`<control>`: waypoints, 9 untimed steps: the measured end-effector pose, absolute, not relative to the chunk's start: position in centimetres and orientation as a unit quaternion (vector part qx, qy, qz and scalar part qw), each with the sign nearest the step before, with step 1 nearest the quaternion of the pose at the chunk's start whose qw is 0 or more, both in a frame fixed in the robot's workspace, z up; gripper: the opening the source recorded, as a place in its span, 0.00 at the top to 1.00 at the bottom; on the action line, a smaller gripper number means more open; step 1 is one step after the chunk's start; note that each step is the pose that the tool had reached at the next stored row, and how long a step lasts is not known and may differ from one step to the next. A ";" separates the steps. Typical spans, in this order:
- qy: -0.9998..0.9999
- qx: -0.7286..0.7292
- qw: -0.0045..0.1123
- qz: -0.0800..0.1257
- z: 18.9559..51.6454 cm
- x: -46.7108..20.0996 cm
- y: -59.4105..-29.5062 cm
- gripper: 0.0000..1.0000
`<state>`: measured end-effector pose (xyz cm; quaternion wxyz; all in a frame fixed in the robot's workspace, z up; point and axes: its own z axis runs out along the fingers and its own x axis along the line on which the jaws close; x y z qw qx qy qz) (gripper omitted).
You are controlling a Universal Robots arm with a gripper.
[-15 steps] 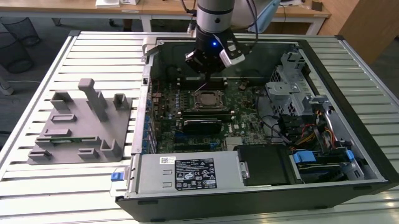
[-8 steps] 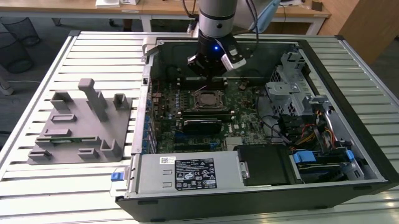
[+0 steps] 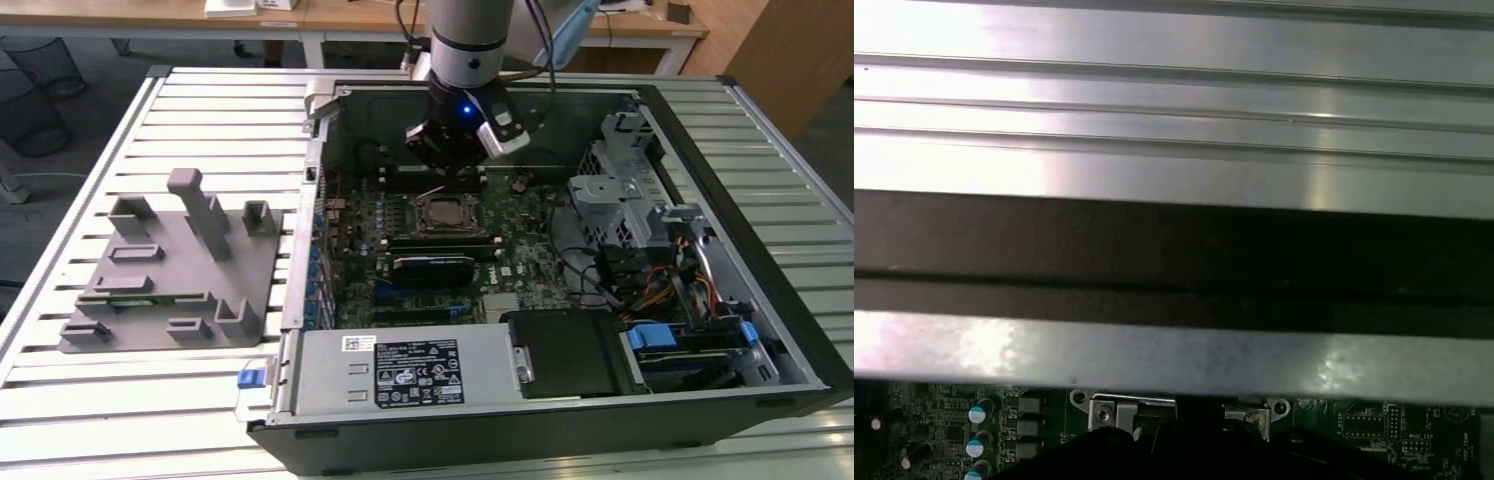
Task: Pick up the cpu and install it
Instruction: 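Install the first cpu locking lever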
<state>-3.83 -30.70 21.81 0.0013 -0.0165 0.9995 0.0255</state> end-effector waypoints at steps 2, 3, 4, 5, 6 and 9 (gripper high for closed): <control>1.000 -0.016 0.001 0.025 21.7 -3.7 -30.7 0.89; 1.000 -0.016 0.001 0.025 21.7 -3.7 -30.7 0.89; 1.000 -0.016 0.001 0.025 21.6 -3.7 -30.7 0.89; 1.000 -0.016 0.001 0.025 21.6 -3.7 -30.7 0.89; 1.000 -0.016 0.001 0.025 21.5 -3.7 -30.7 0.89; 1.000 -0.016 0.001 0.025 21.4 -3.7 -30.7 0.89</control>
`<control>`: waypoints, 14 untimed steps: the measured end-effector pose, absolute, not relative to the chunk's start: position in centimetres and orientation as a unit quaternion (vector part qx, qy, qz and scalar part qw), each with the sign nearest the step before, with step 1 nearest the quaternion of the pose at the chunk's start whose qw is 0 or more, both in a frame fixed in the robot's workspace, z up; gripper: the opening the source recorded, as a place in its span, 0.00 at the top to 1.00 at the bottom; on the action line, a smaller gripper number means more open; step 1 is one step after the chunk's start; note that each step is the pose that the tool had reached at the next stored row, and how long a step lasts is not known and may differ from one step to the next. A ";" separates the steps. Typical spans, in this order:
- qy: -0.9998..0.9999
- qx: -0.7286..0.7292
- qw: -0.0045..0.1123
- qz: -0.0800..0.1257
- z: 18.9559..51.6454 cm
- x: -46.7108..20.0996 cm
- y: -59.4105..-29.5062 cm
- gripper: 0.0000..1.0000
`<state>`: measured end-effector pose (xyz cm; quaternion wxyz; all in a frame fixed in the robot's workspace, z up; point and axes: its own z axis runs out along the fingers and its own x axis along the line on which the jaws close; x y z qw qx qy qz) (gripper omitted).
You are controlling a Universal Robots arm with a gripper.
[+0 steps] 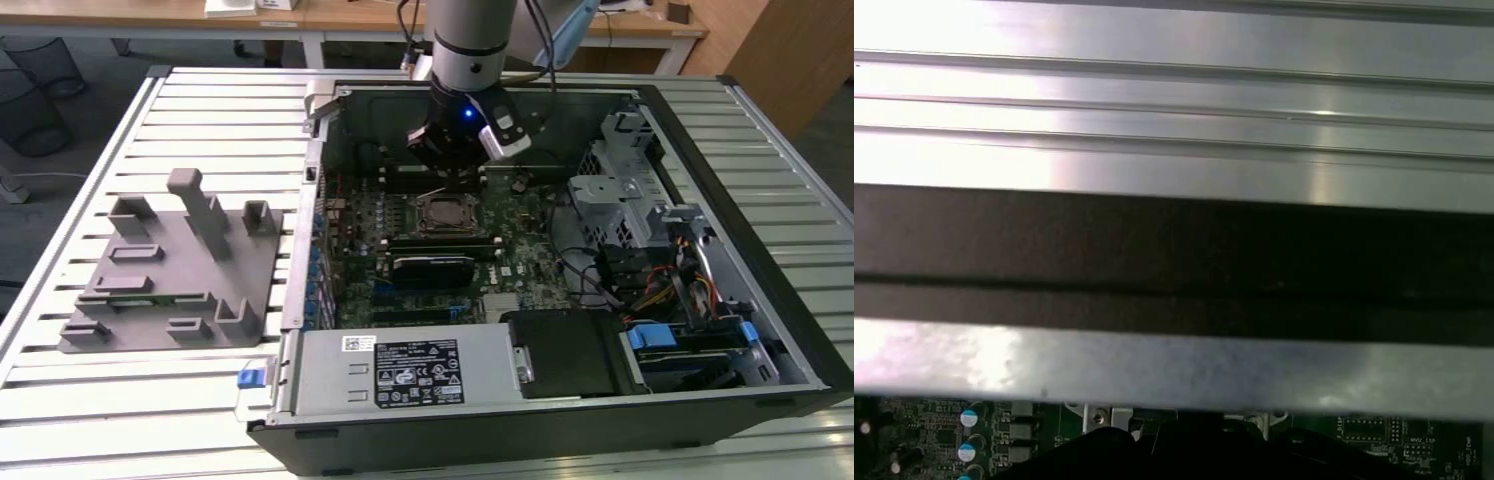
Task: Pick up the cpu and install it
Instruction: 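Install the first cpu locking lever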
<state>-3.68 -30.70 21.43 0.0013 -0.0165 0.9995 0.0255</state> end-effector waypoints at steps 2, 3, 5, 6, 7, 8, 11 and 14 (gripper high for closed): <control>1.000 -0.016 0.001 0.025 21.4 -3.7 -30.7 0.89; 1.000 -0.017 0.001 0.025 21.4 -3.7 -30.7 0.89; 1.000 -0.017 0.001 0.025 21.3 -3.7 -30.6 0.89; 1.000 -0.016 0.001 0.025 21.3 -3.6 -30.5 0.89; 1.000 -0.016 0.001 0.025 21.2 -3.6 -30.5 0.89; 1.000 -0.017 0.001 0.025 21.2 -3.6 -30.4 0.89; 1.000 -0.016 0.001 0.025 21.2 -3.5 -30.3 0.89; 1.000 -0.016 0.001 0.025 21.1 -3.5 -30.0 0.89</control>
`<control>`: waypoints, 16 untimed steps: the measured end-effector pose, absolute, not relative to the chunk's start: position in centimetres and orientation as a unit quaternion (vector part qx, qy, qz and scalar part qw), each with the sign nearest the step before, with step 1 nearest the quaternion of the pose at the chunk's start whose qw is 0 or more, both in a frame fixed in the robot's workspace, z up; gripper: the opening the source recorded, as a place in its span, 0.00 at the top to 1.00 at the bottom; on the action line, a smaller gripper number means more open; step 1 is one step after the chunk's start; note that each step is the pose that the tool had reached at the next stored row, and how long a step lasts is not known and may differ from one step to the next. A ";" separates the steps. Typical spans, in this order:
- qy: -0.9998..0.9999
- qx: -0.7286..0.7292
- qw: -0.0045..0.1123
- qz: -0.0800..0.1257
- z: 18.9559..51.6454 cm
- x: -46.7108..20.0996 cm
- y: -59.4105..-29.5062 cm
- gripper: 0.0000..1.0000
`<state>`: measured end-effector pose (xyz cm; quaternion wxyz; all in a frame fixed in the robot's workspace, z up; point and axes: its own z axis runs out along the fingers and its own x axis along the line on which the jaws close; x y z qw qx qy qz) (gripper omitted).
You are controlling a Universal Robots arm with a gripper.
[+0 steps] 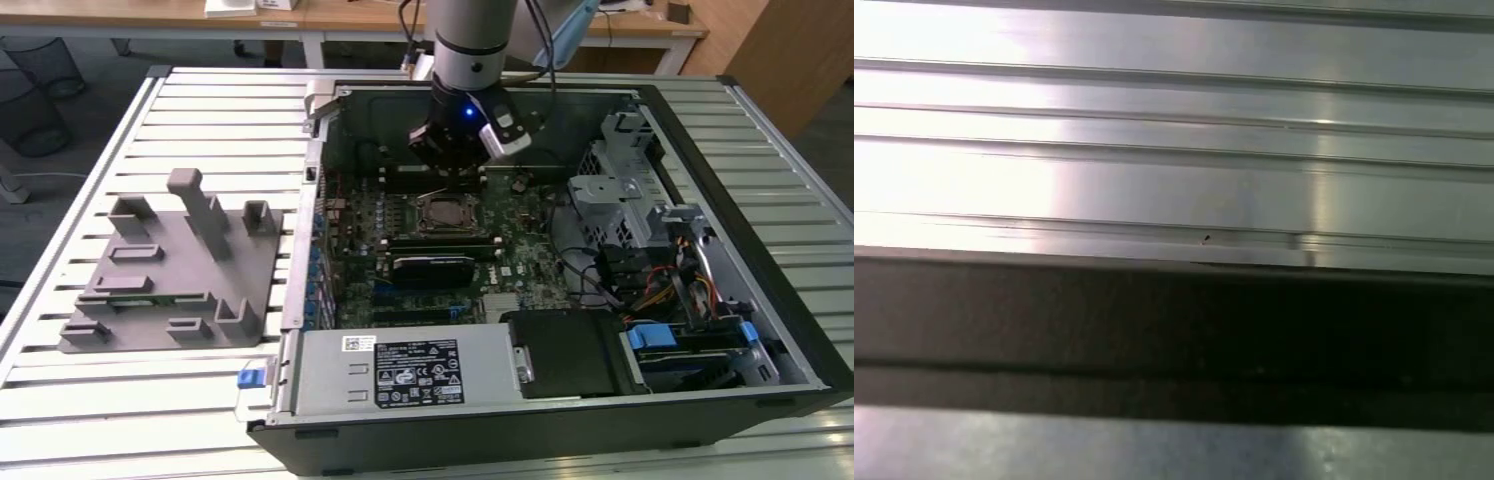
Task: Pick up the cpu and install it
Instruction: 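Install the first cpu locking lever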
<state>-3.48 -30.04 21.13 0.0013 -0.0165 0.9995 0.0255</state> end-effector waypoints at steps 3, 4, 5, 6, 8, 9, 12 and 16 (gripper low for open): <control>1.000 -0.016 0.001 0.025 21.1 -3.5 -29.9 0.89; 1.000 -0.017 0.001 0.026 21.1 -3.4 -29.8 0.89; 1.000 -0.016 0.001 0.026 21.0 -3.4 -29.8 0.89; 1.000 -0.016 0.001 0.026 21.0 -3.3 -29.8 0.89; 1.000 -0.016 0.001 0.025 20.9 -3.2 -29.8 0.89; 1.000 -0.016 0.001 0.025 20.8 -3.1 -29.8 0.89; 1.000 -0.016 0.001 0.025 20.6 -3.0 -29.8 0.89; 1.000 -0.016 0.001 0.025 20.3 -2.9 -29.8 0.89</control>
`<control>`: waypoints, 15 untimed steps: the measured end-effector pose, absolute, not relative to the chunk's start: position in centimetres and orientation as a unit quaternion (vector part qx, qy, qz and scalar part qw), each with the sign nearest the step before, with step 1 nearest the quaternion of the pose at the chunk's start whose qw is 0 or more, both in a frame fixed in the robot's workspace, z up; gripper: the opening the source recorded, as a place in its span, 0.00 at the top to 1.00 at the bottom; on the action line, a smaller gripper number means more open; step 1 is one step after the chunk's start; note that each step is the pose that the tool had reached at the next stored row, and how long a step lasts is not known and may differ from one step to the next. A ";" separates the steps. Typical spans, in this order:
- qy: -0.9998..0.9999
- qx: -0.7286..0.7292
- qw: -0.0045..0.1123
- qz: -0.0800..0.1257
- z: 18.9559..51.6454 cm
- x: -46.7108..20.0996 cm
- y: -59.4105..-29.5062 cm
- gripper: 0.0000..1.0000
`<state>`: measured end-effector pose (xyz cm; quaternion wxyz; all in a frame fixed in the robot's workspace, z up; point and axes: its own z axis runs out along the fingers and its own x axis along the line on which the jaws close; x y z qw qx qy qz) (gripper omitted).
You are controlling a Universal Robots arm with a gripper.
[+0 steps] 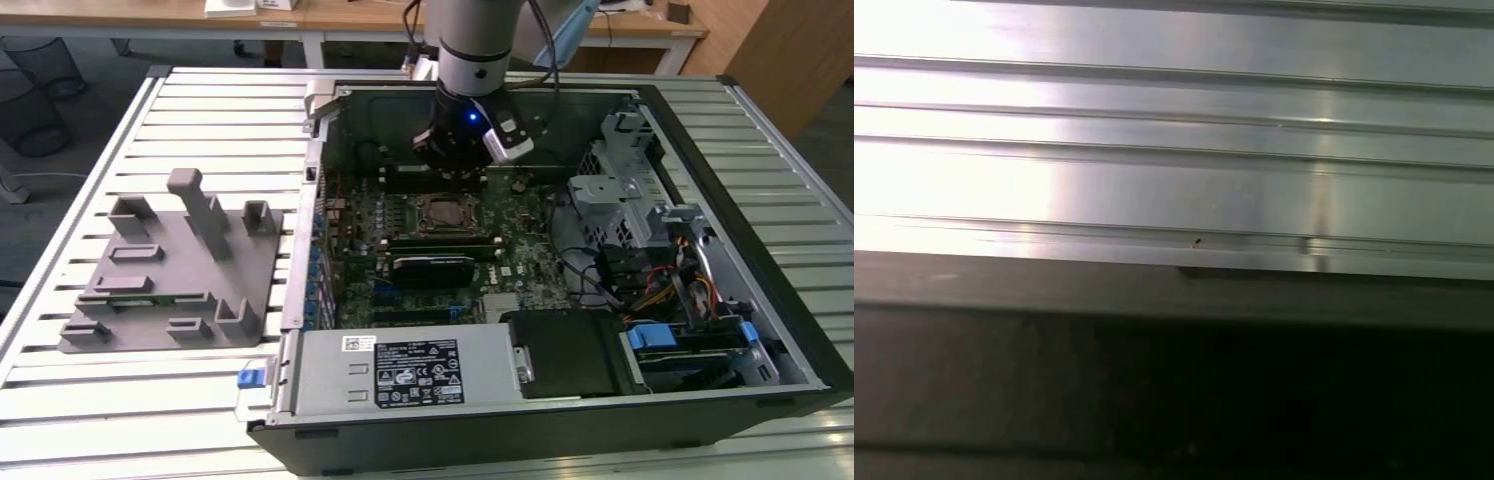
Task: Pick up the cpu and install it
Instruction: 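Install the first cpu locking lever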
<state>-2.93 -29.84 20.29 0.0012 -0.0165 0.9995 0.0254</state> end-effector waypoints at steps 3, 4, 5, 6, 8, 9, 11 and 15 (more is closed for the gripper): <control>1.000 -0.016 0.001 0.026 20.0 -2.9 -29.8 0.89; 1.000 -0.016 0.001 0.026 19.9 -2.9 -29.8 0.89; 1.000 -0.016 0.001 0.025 19.8 -2.9 -29.8 0.89; 1.000 -0.016 0.001 0.025 19.8 -2.9 -29.8 0.89; 1.000 -0.016 0.001 0.025 19.8 -2.9 -29.8 0.89; 1.000 -0.016 0.001 0.025 19.8 -2.9 -29.8 0.89; 1.000 -0.016 0.001 0.026 19.8 -2.9 -29.8 0.89; 1.000 -0.017 0.001 0.025 20.0 -2.9 -29.8 0.89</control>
